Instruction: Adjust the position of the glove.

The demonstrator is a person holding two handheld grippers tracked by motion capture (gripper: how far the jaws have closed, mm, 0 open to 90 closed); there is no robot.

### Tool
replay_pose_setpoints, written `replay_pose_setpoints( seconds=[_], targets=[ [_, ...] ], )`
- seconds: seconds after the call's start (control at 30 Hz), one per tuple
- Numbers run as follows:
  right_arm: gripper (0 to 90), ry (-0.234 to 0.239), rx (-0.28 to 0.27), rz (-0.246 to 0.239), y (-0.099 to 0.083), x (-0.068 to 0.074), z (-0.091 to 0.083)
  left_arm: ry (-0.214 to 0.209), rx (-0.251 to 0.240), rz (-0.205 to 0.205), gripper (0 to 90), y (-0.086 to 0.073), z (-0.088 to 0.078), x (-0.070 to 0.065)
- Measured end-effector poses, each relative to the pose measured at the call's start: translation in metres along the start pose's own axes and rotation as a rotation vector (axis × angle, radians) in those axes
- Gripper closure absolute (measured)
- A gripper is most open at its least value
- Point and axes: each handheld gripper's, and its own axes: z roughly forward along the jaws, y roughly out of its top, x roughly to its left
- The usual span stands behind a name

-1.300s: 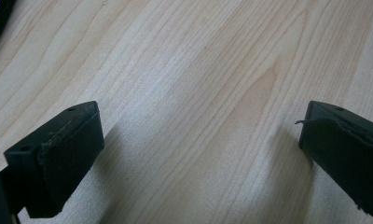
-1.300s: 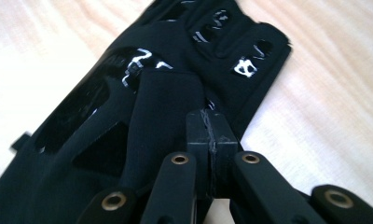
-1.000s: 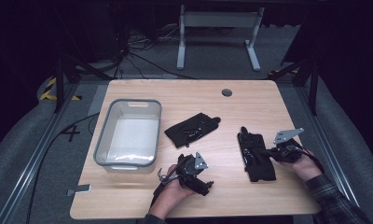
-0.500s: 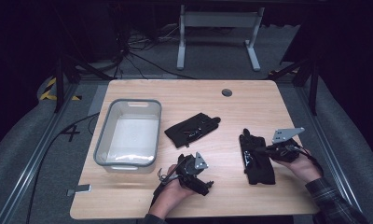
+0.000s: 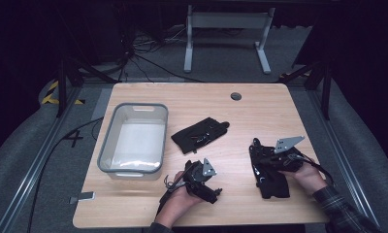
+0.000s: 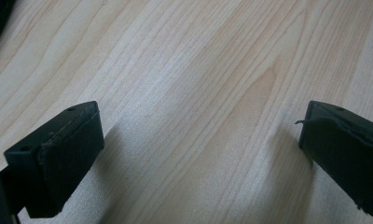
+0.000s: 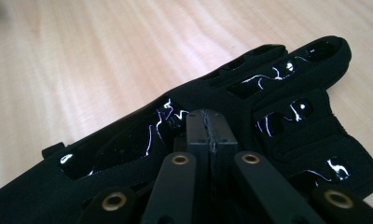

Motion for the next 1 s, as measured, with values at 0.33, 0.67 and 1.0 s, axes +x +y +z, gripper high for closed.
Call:
replay_pose_setpoints(
  seconds=[0.33,0.67,1.0],
  targets=[
    [86.7,0.016,-0.027,0.001,-0.006,0.012,-0.011,0.001,0.000,0.000,0.2,0.000,0.000,0.000],
    [59.5,-0.073,-0.116,0.103,-0.029,-0.001,-0.044,0.004,-0.001,-0.003,0.2,0.000,0.000,0.000],
    [28.5,-0.183,-0.114,0.172,-0.071,-0.010,-0.058,0.004,-0.001,-0.002,0.1,0.000,0.000,0.000]
  ],
)
